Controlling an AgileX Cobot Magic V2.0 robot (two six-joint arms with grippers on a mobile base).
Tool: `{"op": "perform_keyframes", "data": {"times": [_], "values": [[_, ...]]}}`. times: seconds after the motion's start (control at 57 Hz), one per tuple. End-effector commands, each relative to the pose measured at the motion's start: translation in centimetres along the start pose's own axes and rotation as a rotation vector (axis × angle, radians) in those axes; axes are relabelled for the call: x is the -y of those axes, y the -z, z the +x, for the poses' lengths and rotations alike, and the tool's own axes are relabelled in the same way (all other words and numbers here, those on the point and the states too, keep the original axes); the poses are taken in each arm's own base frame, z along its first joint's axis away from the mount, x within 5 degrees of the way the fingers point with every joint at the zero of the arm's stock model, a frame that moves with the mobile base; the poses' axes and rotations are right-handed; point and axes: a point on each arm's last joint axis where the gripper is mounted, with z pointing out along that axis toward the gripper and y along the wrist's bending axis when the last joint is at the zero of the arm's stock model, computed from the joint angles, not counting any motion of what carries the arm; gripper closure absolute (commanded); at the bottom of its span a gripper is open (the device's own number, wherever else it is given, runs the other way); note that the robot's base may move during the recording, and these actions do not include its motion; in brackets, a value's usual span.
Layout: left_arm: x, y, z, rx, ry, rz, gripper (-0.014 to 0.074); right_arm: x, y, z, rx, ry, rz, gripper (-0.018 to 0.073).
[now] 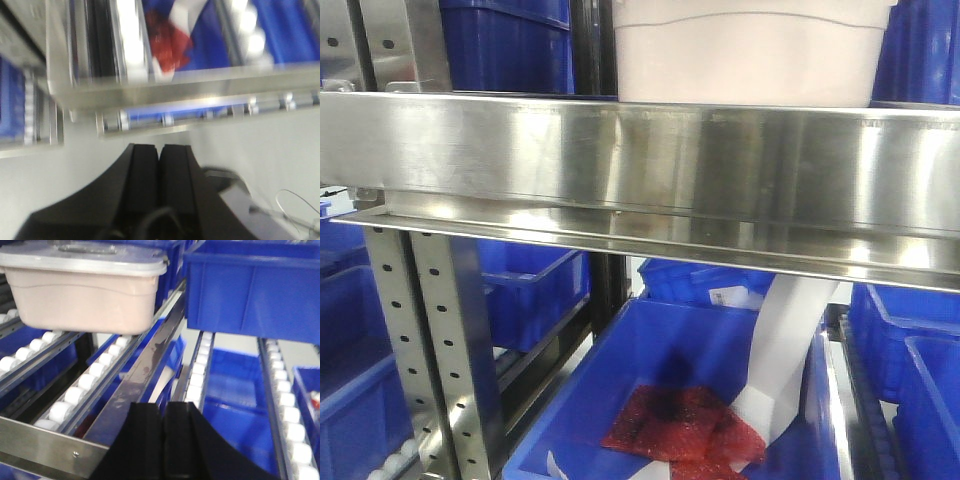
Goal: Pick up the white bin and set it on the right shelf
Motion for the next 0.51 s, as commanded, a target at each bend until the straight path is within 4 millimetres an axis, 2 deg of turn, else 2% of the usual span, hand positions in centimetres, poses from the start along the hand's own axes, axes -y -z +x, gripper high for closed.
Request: {"op": "perform_keyframes", "data": {"times": [0.0, 0.105, 0.263, 0.386, 0.491], "values": [[1.1, 2.3, 1.4, 0.17, -0.011, -0.02, 0.0715, -0.1, 1.3, 0.1, 0.152, -0.003, 0.042, 0.0483], [1.5, 3.4, 4.0, 0.341, -0.015, -0.069, 0.0715, -0.3, 2.1, 1.6, 0.205, -0.001, 0.049, 0.0483], [1.9, 4.0, 8.2, 0.557, -0.048, -0.143, 0.0715, -0.3, 2.6, 3.1, 0.281, -0.001, 0.072, 0.0483], [1.6, 3.3, 10.9, 0.701, -0.041, -0.199, 0.0715, -0.2, 2.8, 3.1, 0.337, -0.001, 0.092, 0.0483], [1.7, 3.8, 13.0, 0.861, -0.029, -0.232, 0.0715, -0.1, 2.8, 2.9, 0.355, -0.002, 0.098, 0.0483]]}}
